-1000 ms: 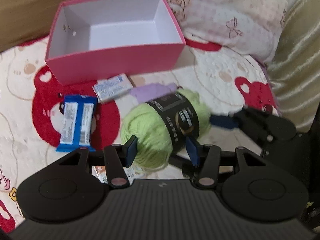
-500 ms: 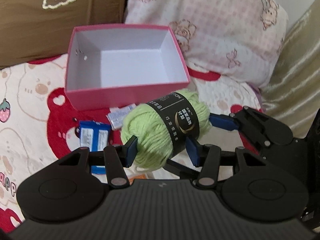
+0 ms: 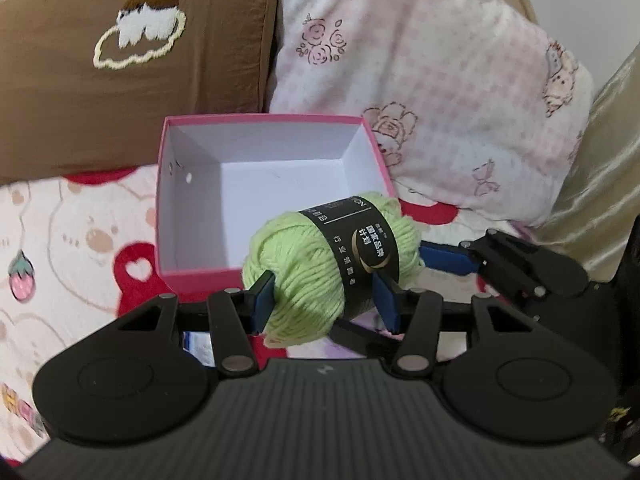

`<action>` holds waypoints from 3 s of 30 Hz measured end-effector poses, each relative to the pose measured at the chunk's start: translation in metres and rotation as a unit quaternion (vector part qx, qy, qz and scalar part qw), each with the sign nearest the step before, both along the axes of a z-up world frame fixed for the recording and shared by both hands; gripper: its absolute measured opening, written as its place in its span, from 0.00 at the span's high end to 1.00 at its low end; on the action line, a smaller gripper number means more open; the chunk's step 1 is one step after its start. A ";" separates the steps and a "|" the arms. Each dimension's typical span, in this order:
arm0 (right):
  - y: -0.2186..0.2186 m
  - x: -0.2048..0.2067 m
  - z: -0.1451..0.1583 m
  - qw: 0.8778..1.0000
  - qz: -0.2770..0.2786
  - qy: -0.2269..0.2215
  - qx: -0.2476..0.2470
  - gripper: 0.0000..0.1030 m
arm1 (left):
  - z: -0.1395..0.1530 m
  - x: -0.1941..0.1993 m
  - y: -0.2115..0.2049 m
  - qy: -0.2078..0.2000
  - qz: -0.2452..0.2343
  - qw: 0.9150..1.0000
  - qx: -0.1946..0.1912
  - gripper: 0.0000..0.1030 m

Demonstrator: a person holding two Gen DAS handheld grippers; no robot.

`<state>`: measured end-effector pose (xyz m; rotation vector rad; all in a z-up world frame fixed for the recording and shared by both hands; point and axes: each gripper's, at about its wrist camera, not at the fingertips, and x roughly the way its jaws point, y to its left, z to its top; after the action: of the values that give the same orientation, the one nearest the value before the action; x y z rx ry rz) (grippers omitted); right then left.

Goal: Organize objects
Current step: 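Lift the yarn ball with the left tool and carry it over the pink box, then lower the yarn ball into the pink box and open the left tool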

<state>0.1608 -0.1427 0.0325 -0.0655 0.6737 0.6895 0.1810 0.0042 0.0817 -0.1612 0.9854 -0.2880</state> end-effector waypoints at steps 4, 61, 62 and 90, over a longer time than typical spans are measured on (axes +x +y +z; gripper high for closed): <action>0.007 0.021 0.000 1.000 0.003 0.000 -0.008 0.28 | -0.008 0.023 0.007 0.005 0.005 1.000 0.006 0.50; 0.067 0.213 -0.127 0.990 0.000 0.116 -0.081 0.78 | -0.156 0.176 0.050 -0.003 0.082 0.996 -0.024 0.63; 0.070 0.211 -0.127 0.990 0.008 0.112 -0.084 0.78 | -0.159 0.178 0.048 -0.002 0.084 0.996 -0.017 0.63; 0.074 0.211 -0.119 0.987 0.006 0.109 -0.114 0.60 | -0.145 0.170 0.049 -0.022 0.112 0.993 0.006 0.66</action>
<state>0.3719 -0.0689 -0.0864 -0.2078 0.9622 0.6329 0.3514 0.0530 -0.0634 -0.2505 0.9153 -0.0791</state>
